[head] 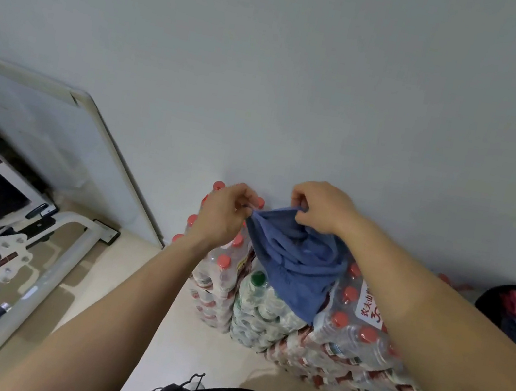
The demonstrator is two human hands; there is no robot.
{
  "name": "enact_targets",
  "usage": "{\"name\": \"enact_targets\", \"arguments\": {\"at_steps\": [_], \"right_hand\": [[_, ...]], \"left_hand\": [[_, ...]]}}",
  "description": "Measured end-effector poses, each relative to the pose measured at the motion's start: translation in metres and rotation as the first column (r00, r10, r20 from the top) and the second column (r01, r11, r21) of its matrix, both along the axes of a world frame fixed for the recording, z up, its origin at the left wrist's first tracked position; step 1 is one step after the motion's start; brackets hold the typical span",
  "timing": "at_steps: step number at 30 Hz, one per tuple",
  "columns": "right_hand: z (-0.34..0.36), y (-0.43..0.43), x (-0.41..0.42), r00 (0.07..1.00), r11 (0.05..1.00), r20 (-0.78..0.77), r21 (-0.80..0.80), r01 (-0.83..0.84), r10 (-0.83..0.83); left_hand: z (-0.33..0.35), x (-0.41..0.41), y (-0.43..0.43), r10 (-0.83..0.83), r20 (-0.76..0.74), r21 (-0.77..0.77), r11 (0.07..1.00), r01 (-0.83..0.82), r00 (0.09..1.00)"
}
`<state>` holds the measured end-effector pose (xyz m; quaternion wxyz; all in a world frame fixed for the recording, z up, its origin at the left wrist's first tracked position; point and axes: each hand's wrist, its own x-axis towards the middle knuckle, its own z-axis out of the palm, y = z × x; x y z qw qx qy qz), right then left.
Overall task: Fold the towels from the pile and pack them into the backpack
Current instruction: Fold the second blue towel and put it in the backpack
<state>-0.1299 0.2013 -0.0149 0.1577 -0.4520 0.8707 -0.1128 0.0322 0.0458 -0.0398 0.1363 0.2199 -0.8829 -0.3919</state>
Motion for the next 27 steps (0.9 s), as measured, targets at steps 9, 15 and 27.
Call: {"name": "enact_targets", "arguments": {"at_steps": [9,15,27], "right_hand": [[0.026,0.024,-0.043,0.991,0.993,-0.057,0.01,0.118,-0.117],[0.012,0.069,-0.051,0.967,0.966,-0.004,0.037,0.256,-0.256],[0.008,0.108,-0.037,0.973,0.977,0.153,-0.105,0.187,-0.17]], "left_hand": [[0.032,-0.025,-0.016,0.05,-0.101,-0.035,0.998,-0.054,0.994],[0.023,-0.029,-0.04,0.117,-0.036,-0.063,0.991,-0.119,0.993],[-0.001,-0.047,-0.059,0.205,0.084,-0.115,0.974,-0.195,0.975]]}}
